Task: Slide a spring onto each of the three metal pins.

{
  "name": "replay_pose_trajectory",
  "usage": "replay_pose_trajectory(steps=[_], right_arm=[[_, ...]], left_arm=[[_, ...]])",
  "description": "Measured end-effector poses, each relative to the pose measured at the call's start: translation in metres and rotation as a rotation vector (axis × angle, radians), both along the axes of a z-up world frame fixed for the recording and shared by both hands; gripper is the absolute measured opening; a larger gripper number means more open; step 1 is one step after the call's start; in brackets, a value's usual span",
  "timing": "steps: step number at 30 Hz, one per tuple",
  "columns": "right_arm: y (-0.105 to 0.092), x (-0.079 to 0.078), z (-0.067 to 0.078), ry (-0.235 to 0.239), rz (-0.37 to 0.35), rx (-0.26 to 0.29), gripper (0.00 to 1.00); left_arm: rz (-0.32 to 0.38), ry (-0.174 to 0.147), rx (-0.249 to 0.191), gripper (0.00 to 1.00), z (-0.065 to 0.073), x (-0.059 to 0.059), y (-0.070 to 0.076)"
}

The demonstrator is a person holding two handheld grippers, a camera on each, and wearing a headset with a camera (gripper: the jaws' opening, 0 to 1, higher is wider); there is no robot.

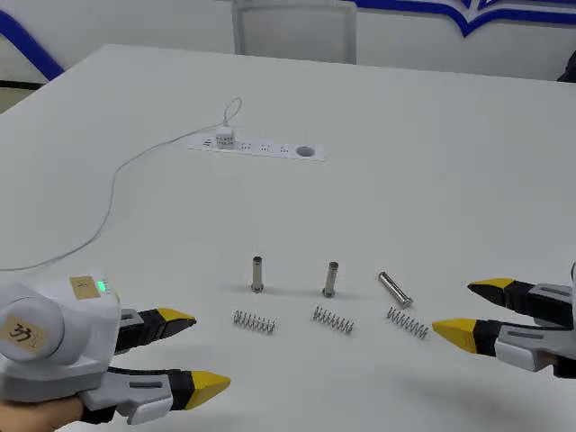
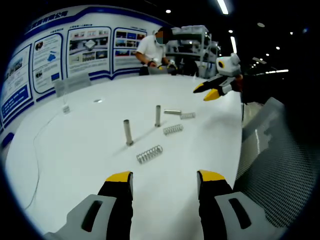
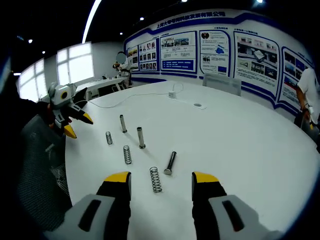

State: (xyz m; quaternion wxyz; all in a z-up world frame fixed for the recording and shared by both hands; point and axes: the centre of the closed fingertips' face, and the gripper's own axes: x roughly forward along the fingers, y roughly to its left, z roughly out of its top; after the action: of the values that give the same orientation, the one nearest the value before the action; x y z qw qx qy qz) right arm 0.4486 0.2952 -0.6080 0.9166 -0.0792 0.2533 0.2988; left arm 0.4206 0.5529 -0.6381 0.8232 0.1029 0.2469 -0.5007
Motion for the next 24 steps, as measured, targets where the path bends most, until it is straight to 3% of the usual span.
replay_pose_trajectory(steps=[7,13,20,24], right_arm=[[0.01,0.024,0.002,0.031,0.005,-0.048,0.4],[0.02,0.045,-0.005,0.081,0.002,-0.075,0.36],[0.024,0.068,-0.028,0.159,-0.032,-0.149,0.28],[0.028,0.077,-0.039,0.194,-0.055,-0.157,0.27]], left_arm=[[0.002,-0.005,0.002,0.53,0.001,0.001,0.001],[0.003,-0.007,0.004,0.52,0.001,0.001,0.001],[0.002,-0.002,0.008,0.52,-0.001,0.001,0.001],[0.001,0.0,0.008,0.52,-0.002,0.001,0.001]])
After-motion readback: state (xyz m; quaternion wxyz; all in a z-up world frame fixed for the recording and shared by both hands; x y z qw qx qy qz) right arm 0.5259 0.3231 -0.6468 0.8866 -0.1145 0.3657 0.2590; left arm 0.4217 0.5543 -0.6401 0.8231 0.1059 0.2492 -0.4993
